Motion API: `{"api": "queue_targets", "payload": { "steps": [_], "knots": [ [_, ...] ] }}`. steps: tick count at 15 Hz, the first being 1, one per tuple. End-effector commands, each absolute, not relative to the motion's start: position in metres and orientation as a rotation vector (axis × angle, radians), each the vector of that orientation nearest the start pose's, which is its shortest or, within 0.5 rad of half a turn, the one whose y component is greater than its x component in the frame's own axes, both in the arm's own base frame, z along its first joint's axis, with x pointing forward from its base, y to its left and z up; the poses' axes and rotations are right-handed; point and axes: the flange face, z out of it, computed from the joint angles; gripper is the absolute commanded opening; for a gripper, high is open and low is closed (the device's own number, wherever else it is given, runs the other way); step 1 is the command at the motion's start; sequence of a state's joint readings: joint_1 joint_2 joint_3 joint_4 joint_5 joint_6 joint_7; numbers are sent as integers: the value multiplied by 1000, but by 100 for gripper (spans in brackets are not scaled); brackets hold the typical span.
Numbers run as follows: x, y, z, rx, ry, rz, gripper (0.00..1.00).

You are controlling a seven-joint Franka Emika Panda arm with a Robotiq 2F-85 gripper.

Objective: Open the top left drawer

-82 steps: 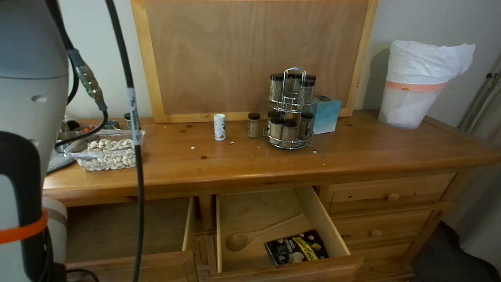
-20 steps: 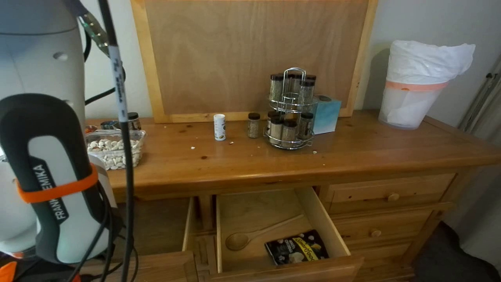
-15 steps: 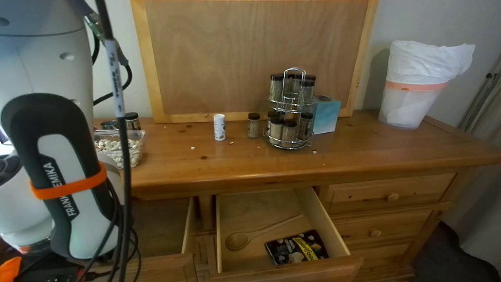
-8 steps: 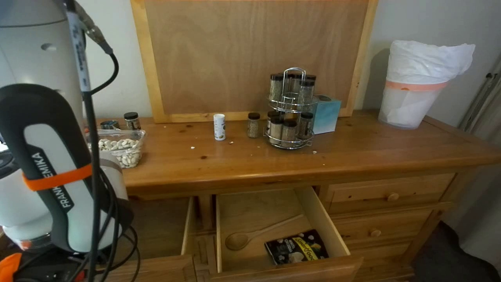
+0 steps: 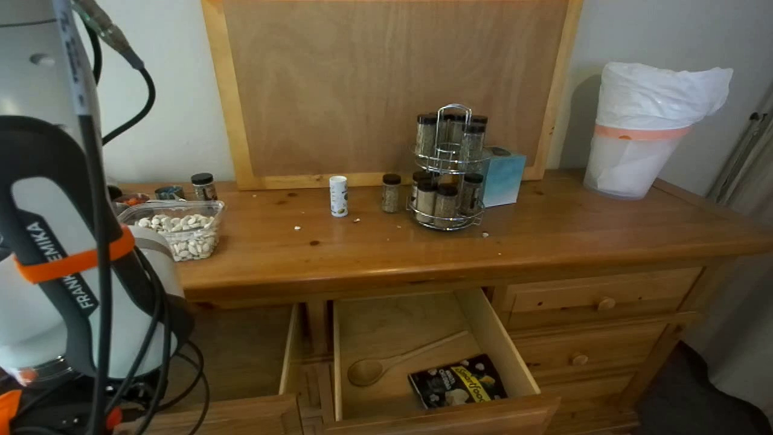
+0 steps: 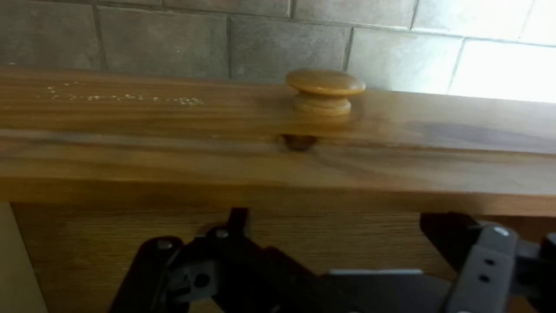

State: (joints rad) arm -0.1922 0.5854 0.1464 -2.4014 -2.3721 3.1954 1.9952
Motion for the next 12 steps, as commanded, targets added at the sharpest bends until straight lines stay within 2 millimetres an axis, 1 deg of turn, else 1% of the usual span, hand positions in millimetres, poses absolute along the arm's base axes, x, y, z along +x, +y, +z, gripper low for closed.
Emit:
{"api": "queue_targets", "payload": {
  "steps": [1,5,10,12],
  "knots": [
    [282,87,78,-2922,-547,-48,100],
    [270,95,77,-2921,-557,-53,100],
    [263,89,75,-2936,-544,-68,100],
    [255,84,75,-2936,-550,-52,100]
  ]
}}
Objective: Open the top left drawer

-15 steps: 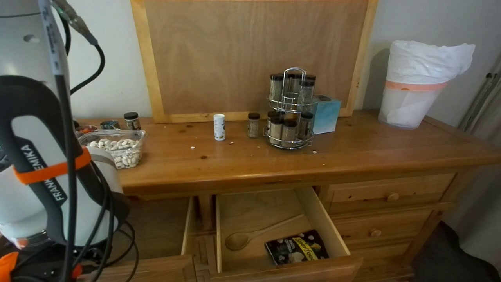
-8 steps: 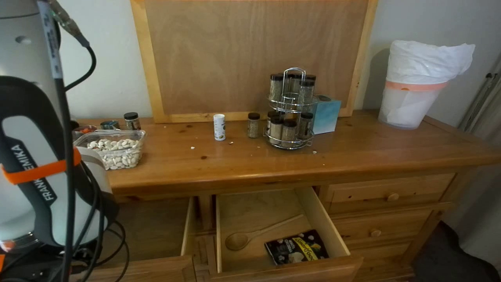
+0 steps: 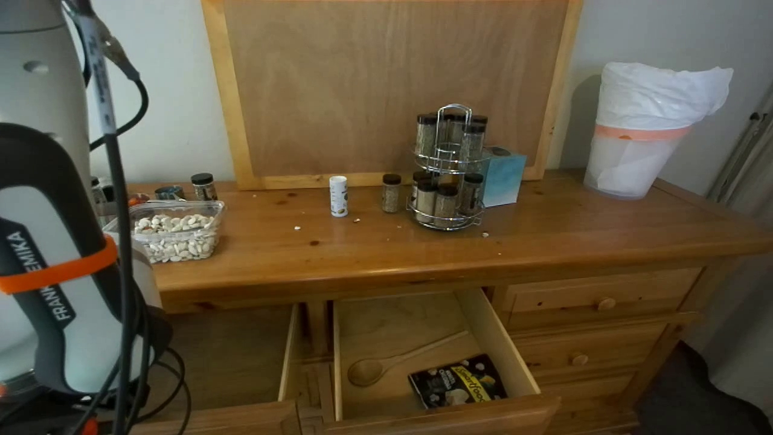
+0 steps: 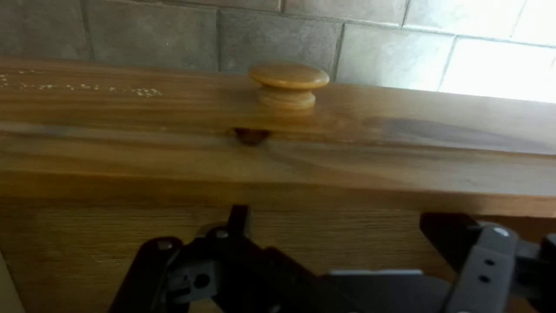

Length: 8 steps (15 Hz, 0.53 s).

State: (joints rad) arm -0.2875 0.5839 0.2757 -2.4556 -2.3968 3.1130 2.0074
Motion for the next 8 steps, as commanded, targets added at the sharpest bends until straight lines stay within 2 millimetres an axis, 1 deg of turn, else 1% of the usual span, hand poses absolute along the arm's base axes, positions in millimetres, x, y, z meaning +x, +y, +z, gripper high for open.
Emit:
{"api": "queue_targets", "payload": {
  "steps": [1,4,8],
  "knots": [
    [249,82,74,-2938,-548,-34,100],
    [233,73,72,-2954,-522,19,100],
    [221,71,72,-2949,-514,52,100]
  ]
}}
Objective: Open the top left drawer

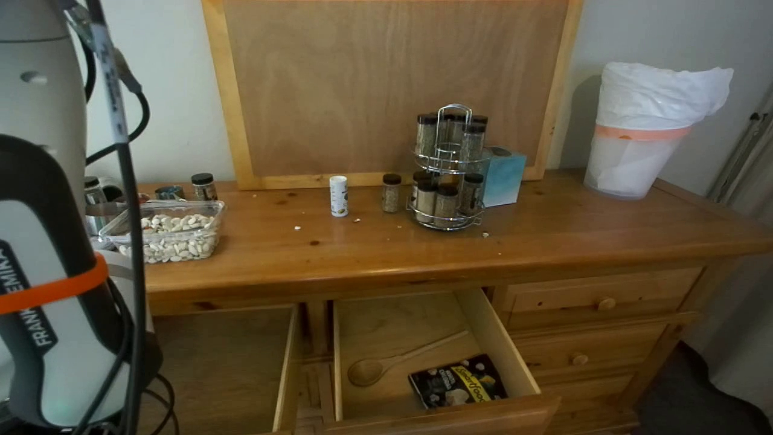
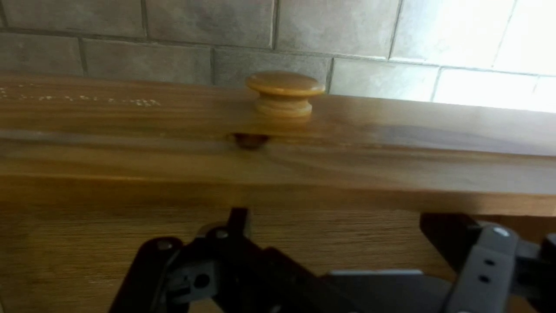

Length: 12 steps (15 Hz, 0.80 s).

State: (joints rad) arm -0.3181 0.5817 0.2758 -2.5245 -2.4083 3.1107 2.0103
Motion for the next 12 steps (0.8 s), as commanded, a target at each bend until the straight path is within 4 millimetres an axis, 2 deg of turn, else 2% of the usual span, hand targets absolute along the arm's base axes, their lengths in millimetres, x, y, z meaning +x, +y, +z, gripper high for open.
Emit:
{"api": "queue_targets", "payload": {
  "steps": [1,6,8,12],
  "knots": [
    [218,70,71,-2957,-508,62,100],
    [230,59,74,-3023,-386,73,100],
    [246,56,85,-3064,-345,-20,100],
    [258,41,103,-3102,-332,-112,100]
  ]
}}
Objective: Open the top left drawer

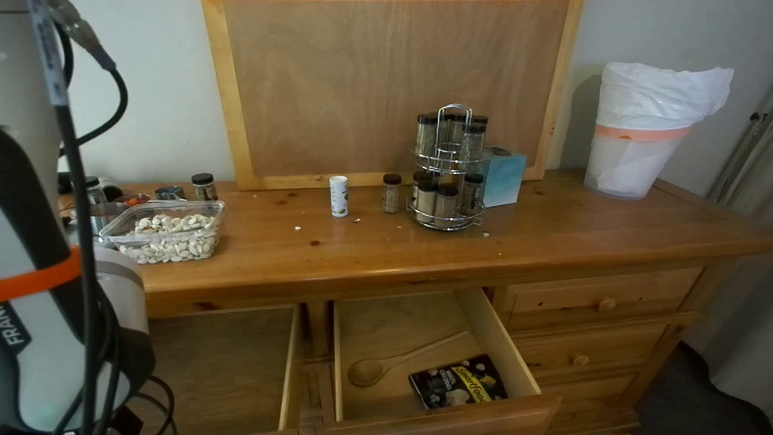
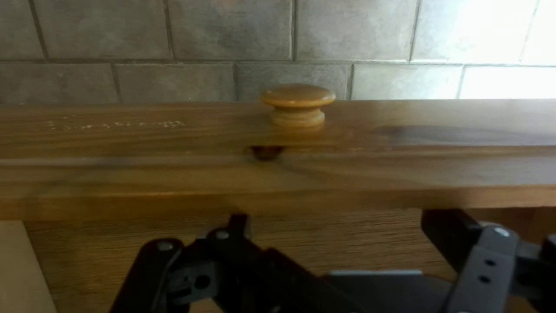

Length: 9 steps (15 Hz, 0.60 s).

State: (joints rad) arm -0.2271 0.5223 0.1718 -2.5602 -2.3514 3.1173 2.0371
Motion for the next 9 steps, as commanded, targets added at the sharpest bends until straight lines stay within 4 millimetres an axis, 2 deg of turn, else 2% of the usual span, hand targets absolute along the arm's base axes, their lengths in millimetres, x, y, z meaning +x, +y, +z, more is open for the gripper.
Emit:
{"api": "queue_targets", "payload": {
  "steps": [1,5,9],
  "knots": [
    [258,37,108,-3111,-328,-126,100],
    [255,21,128,-3130,-322,-162,100],
    [239,0,150,-3129,-250,-170,100]
  ]
}}
